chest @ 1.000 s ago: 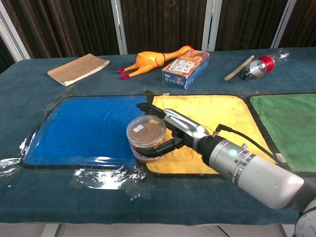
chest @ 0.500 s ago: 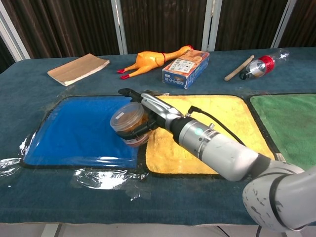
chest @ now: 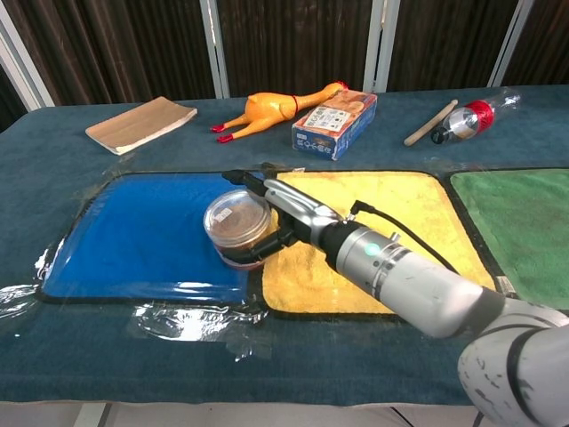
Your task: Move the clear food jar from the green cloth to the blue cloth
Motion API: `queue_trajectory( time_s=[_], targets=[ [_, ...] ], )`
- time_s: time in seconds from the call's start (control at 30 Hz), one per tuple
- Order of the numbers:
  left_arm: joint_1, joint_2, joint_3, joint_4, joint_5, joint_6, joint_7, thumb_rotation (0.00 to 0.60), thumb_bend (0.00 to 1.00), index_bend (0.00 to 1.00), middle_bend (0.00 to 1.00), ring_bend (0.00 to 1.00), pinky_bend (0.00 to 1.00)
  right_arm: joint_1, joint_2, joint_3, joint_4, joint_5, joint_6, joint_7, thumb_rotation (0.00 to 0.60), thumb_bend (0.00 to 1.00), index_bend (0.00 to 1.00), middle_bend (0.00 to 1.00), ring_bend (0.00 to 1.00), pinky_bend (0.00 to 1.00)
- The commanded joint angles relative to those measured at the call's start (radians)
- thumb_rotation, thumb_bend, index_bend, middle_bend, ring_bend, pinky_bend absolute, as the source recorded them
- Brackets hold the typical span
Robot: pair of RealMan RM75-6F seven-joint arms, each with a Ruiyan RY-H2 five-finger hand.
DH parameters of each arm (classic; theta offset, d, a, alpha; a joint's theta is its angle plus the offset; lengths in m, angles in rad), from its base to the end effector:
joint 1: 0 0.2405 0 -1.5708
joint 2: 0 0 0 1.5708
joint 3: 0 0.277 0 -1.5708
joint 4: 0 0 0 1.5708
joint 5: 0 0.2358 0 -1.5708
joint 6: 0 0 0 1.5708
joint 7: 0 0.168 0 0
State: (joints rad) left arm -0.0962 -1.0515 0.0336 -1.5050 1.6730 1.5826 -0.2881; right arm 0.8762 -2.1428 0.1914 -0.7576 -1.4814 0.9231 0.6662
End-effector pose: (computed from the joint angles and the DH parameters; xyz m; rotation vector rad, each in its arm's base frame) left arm -0.3411 0.1928 0.1688 -1.5027 -0.9291 -1.0865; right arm -0.0850 -0.3730 -0.2092 1.8054 -1.6168 1.4494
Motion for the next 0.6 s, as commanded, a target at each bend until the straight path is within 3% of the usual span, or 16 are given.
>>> queue_trajectory(
  time_s=[0.03,0.5,0.6],
  targets=[
    [-0.003,0.0,0.001,-0.002,0.001,-0.006,0.003,0.6,0.0,0.03,0.0,0.0,0.03,-0.023,0.035,-0.025,-0.027,-0.018,0.021,0.006,0.6,0.2,0.0,0.0,0.0,0.1],
    [-0.009,-0.005,0.0,-0.007,0.002,-0.016,0.017,0.6,0.0,0.03,0.0,0.0,0.03,-0.076,0.168,-0.054,-0.154,0.016,-0.015,-0.047,0.6,0.2,0.0,0.0,0.0,0.09],
    [-0.01,-0.006,-0.001,-0.007,0.001,-0.018,0.018,0.6,0.0,0.03,0.0,0.0,0.03,-0.068,0.199,-0.054,-0.187,0.03,-0.062,-0.037,0.6,0.2,0.0,0.0,0.0,0.03]
  ],
)
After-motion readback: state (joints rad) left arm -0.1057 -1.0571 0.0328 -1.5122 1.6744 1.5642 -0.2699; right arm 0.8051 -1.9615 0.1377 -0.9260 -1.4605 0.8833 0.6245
